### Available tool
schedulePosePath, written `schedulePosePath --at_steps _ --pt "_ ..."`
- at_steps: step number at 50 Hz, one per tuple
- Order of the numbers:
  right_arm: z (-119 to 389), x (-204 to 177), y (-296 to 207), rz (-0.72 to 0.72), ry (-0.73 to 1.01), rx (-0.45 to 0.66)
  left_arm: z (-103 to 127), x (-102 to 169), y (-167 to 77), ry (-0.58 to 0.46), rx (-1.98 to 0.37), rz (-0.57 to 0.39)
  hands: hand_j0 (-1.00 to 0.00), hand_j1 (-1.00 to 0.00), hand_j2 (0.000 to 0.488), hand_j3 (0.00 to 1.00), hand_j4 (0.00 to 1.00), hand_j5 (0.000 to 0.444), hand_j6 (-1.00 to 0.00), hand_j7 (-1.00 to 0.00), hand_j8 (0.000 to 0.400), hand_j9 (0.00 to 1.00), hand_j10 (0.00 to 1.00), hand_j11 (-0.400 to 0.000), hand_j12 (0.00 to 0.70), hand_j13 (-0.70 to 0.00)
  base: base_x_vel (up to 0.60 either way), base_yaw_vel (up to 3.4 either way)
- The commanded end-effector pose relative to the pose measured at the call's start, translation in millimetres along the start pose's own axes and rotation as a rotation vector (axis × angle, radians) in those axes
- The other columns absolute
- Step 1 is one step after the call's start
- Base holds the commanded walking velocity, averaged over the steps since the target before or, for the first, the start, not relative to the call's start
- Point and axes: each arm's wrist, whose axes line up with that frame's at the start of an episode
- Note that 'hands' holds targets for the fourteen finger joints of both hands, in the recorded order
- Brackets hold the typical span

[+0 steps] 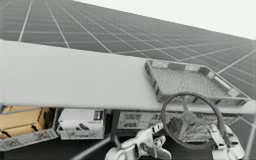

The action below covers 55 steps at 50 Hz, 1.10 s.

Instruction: Pick up and drop off the object

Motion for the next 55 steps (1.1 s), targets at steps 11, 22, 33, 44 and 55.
schedulePosePath --at_steps 11,22,33,44,55 --pt "6.2 -12.1 49.9 0.158 -0.015 0.071 2.6 -8.7 1.1 -0.036 -0.001 0.015 0.00 0.00 0.000 1.00 1.00 0.000 0.00 0.00 0.000 1.00 1.00 -0.400 0.000 -0.700 0.14 1.29" --pt "6.2 -12.1 49.9 0.158 -0.015 0.071 2.6 -8.7 1.1 -0.036 -0.001 0.015 0.00 0.00 0.000 1.00 1.00 0.000 0.00 0.00 0.000 1.00 1.00 -0.400 0.000 -0.700 0.14 1.29" --pt "6.2 -12.1 49.9 0.158 -0.015 0.071 2.6 -8.7 1.1 -0.036 -0.001 0.015 0.00 0.00 0.000 1.00 1.00 0.000 0.00 0.00 0.000 1.00 1.00 -0.400 0.000 -0.700 0.14 1.28" --pt "6.2 -12.1 49.9 0.158 -0.015 0.071 2.6 -8.7 1.1 -0.036 -0.001 0.015 0.00 0.00 0.000 1.00 1.00 0.000 0.00 0.00 0.000 1.00 1.00 -0.400 0.000 -0.700 0.14 1.28" --pt "6.2 -12.1 49.9 0.158 -0.015 0.071 2.6 -8.7 1.1 -0.036 -0.001 0.015 0.00 0.00 0.000 1.00 1.00 0.000 0.00 0.00 0.000 1.00 1.00 -0.400 0.000 -0.700 0.14 1.28"
